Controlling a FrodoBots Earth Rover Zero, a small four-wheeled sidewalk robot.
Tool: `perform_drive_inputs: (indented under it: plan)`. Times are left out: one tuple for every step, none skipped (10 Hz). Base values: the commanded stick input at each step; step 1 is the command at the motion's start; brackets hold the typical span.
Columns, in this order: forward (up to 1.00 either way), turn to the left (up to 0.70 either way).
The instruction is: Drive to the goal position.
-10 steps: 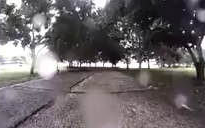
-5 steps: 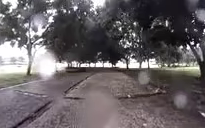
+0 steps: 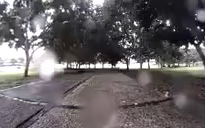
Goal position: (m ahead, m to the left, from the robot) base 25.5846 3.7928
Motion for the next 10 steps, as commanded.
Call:
perform_drive_inputs:
  plan:
    - [0.70, 0.00]
    - [0.70, 0.00]
    - [0.70, 0.00]
    - [0.70, 0.00]
    - [0.70, 0.00]
    - [0.70, 0.00]
    - [0.70, 0.00]
    - [0.70, 0.00]
    - [0.70, 0.00]
    - [0.70, 0.00]
